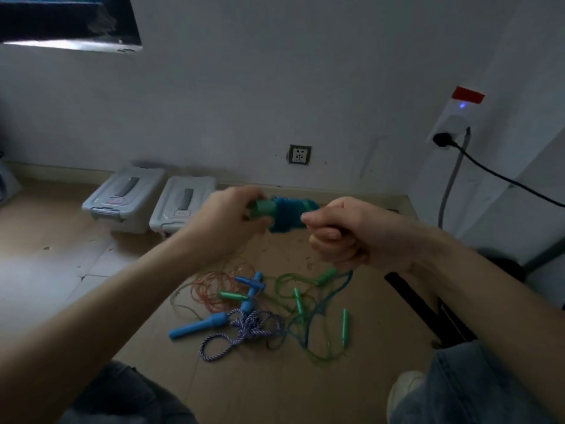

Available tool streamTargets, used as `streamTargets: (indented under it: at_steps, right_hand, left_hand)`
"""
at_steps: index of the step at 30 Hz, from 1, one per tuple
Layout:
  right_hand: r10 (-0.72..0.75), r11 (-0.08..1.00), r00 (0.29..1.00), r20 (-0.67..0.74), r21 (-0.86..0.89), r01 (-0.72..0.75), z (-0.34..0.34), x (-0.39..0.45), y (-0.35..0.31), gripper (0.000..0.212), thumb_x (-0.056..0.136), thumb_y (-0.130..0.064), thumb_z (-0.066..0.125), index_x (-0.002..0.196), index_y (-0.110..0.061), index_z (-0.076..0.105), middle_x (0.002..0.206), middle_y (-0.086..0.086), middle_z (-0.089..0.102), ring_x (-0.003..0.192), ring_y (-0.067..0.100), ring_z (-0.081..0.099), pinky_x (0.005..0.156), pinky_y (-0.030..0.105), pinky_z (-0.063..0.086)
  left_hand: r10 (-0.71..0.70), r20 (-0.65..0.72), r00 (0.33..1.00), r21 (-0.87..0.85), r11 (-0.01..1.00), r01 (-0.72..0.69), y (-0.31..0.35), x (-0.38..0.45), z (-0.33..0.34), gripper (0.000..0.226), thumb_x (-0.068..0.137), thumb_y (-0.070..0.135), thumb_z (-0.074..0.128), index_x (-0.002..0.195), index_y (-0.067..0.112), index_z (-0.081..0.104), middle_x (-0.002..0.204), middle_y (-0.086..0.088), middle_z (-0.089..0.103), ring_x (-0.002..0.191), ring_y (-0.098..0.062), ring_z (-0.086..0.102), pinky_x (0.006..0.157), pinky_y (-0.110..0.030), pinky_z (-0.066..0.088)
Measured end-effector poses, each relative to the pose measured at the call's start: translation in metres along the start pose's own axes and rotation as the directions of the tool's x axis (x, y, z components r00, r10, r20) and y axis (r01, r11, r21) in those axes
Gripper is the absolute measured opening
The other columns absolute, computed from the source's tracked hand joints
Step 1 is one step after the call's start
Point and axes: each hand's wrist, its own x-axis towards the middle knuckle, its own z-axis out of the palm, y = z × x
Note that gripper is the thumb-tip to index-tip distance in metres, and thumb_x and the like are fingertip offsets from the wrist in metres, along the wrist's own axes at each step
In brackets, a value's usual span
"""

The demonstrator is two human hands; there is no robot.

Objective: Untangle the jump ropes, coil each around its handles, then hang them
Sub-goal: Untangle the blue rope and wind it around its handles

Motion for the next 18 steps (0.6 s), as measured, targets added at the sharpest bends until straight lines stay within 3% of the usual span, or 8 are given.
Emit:
streamTargets:
  at_steps: [5,9,12,15,18]
  right_hand:
    - [0.101,0.995,0.969,-0.227,0.004,-0.103,-0.017,-0.003,-0.006,0.046,0.097,-0.022,0.039,0.05,-0.02,0.037,0.041,-0.007,0.026,0.035,0.006,0.015,0.035,0.015,0.011]
    - [0.192,0.928,0.939,-0.285,-0.258,-0.268,-0.014,-0.001,-0.001,0.047,0.095,-0.028,0.048,0.05,-0.018,0.041,0.04,-0.006,0.028,0.033,0.007,0.018,0.035,0.015,0.013]
    - [0.183,0.871,0.946,-0.268,-0.403,-0.282,-0.011,-0.003,0.0,0.046,0.089,-0.037,0.058,0.049,-0.017,0.044,0.043,-0.004,0.029,0.036,0.009,0.019,0.037,0.017,0.017]
    - [0.136,0.883,0.969,-0.208,-0.418,-0.214,-0.01,-0.005,-0.005,0.044,0.074,-0.049,0.064,0.057,-0.011,0.052,0.05,-0.001,0.032,0.041,0.01,0.022,0.038,0.02,0.02]
    - [0.085,0.893,0.968,-0.238,-0.413,-0.18,-0.011,-0.005,-0.006,0.042,0.063,-0.054,0.069,0.064,-0.012,0.066,0.056,0.005,0.043,0.047,0.018,0.032,0.044,0.023,0.025]
  left_hand:
    - [0.158,0.124,0.98,0.154,0.972,-0.176,0.018,-0.003,0.006,0.017,0.085,0.022,0.06,0.101,0.025,0.053,0.071,0.021,0.041,0.062,0.007,0.041,0.049,-0.009,0.033]
    - [0.223,0.358,0.907,0.179,0.937,-0.301,0.023,-0.007,0.001,0.011,0.087,0.026,0.057,0.098,0.026,0.055,0.07,0.021,0.046,0.06,0.007,0.049,0.055,-0.006,0.041]
    - [0.268,0.539,0.799,-0.015,0.951,-0.309,0.024,-0.01,-0.006,0.018,0.087,0.022,0.058,0.083,0.037,0.051,0.068,0.018,0.056,0.064,0.013,0.055,0.058,-0.003,0.041]
    - [0.298,0.621,0.725,-0.329,0.938,-0.104,0.021,-0.011,-0.015,0.014,0.088,0.014,0.055,0.096,0.025,0.059,0.074,0.017,0.065,0.066,0.005,0.06,0.058,-0.007,0.044]
    - [0.376,0.629,0.681,-0.511,0.859,-0.002,0.021,-0.013,-0.02,0.016,0.088,0.02,0.052,0.101,0.021,0.06,0.081,0.012,0.064,0.07,0.002,0.059,0.062,-0.011,0.047]
